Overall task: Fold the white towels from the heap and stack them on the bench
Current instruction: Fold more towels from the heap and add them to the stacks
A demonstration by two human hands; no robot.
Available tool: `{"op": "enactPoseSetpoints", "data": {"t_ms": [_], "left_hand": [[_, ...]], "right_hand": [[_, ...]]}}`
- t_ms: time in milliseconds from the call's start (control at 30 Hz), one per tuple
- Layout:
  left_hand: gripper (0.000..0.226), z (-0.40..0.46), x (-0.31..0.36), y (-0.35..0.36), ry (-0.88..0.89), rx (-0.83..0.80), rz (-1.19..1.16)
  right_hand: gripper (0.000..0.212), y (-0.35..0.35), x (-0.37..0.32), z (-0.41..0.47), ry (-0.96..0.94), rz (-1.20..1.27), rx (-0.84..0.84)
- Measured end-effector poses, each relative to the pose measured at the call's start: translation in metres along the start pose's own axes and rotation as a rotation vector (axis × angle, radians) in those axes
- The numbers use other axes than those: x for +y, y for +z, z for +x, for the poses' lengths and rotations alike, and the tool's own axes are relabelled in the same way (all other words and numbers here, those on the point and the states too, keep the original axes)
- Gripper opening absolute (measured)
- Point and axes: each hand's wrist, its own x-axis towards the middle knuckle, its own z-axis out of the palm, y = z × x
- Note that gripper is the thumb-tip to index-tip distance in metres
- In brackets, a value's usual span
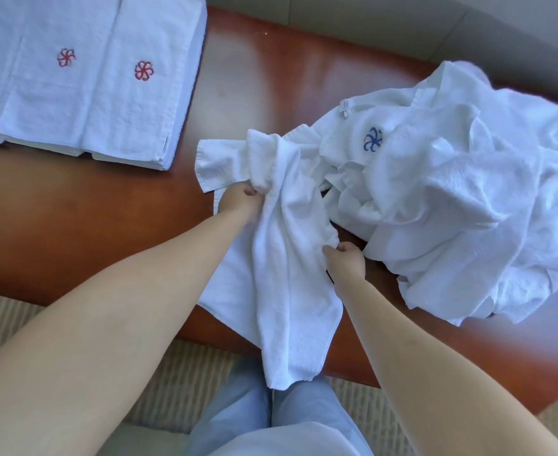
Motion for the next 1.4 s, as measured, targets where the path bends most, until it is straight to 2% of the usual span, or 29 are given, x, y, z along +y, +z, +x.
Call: {"op": "enactPoseSetpoints", "data": {"t_ms": [167, 200, 267, 367, 433, 567, 700, 900, 1067, 1167, 1267, 1400], "left_hand": [[0.044, -0.021, -0.003, -0.031, 0.005, -0.074, -0.029], [0.042, -0.028, -0.003, -0.041, 0.005, -0.082, -0.057], [0.022, -0.041, -0.004, -0.065, -0.009, -0.076, -0.130], [0.013, -0.062, -0.004, -0.104, -0.025, -0.042, -0.252], [0.014, -0.077, -0.005, -0.134, -0.037, -0.028, -0.352], [0.010, -0.109, -0.008, -0.185, -0.072, -0.011, -0.553], [0.003, -0.137, -0.014, -0.223, -0.067, 0.028, -0.790], [0.015, -0.165, -0.016, -0.255, 0.026, 0.035, -1.071], [0.014, -0.173, -0.011, -0.259, 0.051, -0.022, -1.128], [0.023, -0.173, -0.014, -0.262, 0.067, -0.104, -1.143], [0.031, -0.174, -0.017, -0.259, 0.102, -0.210, -1.057], [0.041, -0.172, -0.022, -0.246, 0.062, -0.197, -0.936]], "right_hand": [[0.038, -0.003, -0.016, -0.019, -0.048, 0.041, -0.044], [0.038, -0.004, -0.022, -0.025, -0.066, 0.040, -0.042], [0.037, -0.006, -0.036, -0.038, -0.111, 0.045, -0.039], [0.022, -0.015, -0.067, -0.061, -0.187, 0.076, -0.006], [0.015, -0.022, -0.089, -0.076, -0.214, 0.108, 0.003], [0.026, -0.039, -0.126, -0.097, -0.270, 0.239, -0.014], [0.006, -0.055, -0.154, -0.120, -0.322, 0.355, -0.038], [0.005, -0.077, -0.189, -0.145, -0.383, 0.456, -0.076], [0.004, -0.081, -0.201, -0.157, -0.398, 0.461, -0.080], [0.004, -0.086, -0.209, -0.162, -0.405, 0.520, -0.064], [0.005, -0.089, -0.215, -0.162, -0.397, 0.531, -0.053], [0.011, -0.082, -0.214, -0.161, -0.370, 0.458, -0.085]]}}
